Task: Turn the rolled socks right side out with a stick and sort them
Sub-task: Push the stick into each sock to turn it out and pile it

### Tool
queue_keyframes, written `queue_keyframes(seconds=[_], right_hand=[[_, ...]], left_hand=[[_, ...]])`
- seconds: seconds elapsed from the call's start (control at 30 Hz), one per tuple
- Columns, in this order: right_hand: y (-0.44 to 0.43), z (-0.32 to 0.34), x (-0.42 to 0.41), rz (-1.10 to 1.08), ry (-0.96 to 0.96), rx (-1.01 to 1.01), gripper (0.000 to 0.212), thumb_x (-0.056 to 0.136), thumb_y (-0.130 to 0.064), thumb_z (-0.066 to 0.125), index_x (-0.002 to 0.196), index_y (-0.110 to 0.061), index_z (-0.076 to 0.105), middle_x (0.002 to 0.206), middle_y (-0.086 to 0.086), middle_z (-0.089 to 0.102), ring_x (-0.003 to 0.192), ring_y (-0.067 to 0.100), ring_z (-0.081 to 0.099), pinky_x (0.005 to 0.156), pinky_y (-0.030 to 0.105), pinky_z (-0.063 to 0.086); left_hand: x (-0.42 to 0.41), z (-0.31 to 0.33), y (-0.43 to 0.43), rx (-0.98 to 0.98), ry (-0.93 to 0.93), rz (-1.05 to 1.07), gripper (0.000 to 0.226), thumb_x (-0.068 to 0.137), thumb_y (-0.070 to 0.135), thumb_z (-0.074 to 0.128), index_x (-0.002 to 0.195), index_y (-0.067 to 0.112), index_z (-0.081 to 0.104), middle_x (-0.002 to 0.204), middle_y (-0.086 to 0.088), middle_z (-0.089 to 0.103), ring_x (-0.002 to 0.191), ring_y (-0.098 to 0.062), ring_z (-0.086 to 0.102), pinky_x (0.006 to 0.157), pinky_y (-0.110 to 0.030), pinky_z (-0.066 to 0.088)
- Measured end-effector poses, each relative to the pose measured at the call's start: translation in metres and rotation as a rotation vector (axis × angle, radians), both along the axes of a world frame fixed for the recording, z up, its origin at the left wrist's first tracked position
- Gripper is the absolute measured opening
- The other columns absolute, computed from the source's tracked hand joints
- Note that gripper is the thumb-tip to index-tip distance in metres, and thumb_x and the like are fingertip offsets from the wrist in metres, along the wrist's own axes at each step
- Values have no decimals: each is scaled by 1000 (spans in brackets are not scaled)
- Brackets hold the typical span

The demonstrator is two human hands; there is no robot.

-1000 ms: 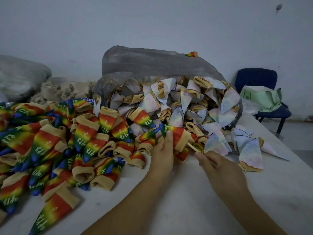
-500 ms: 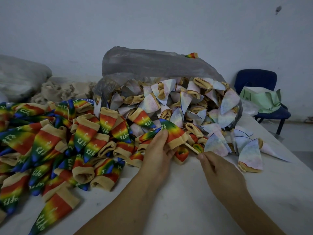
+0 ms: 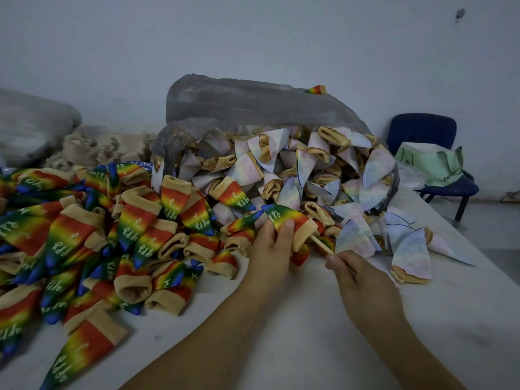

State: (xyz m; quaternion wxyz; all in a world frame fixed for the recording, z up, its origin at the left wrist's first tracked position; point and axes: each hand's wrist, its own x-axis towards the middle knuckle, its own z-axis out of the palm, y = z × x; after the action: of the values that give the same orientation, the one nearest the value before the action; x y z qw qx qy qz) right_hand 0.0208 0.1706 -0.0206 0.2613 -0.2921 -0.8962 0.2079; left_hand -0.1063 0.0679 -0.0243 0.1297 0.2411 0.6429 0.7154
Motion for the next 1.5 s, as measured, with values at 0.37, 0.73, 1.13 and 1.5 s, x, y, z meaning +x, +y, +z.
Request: queue_keyframes(seconds=[0.37, 0.73, 1.13, 1.5], right_hand=[[6, 7, 0, 84, -16, 119, 59, 80, -68, 15, 94, -34, 61, 64, -11, 56, 59, 3, 49, 55, 24, 40], [13, 15, 10, 13, 4, -55, 29, 91, -55, 38, 85, -38, 62, 71, -10, 61, 72, 10, 56, 62, 28, 41], [26, 27, 13, 134, -150, -13, 26, 91, -52, 41, 87, -38, 61, 74, -5, 64, 71, 6, 57, 64, 29, 46], [14, 16, 6, 158, -44, -246, 29, 87, -57, 42, 72, -40, 59, 74, -23, 61, 74, -6, 55, 59, 19, 36]], left_hand=[[-4, 11, -5, 281, -453, -245, 41, 87, 30, 64, 119, 4, 66, 108, -13, 74, 102, -21, 71, 81, -30, 57], [3, 11, -5, 148, -221, -41, 30, 97, 41, 56, 94, 20, 78, 84, 3, 74, 86, -11, 70, 79, -25, 54], [5, 14, -8, 228, -133, 135, 33, 98, 27, 58, 69, 25, 76, 67, 12, 72, 63, 6, 65, 54, -8, 46], [3, 13, -14, -42, -77, 211, 65, 78, 76, 38, 41, 26, 56, 44, 9, 45, 42, -3, 44, 57, -26, 37]])
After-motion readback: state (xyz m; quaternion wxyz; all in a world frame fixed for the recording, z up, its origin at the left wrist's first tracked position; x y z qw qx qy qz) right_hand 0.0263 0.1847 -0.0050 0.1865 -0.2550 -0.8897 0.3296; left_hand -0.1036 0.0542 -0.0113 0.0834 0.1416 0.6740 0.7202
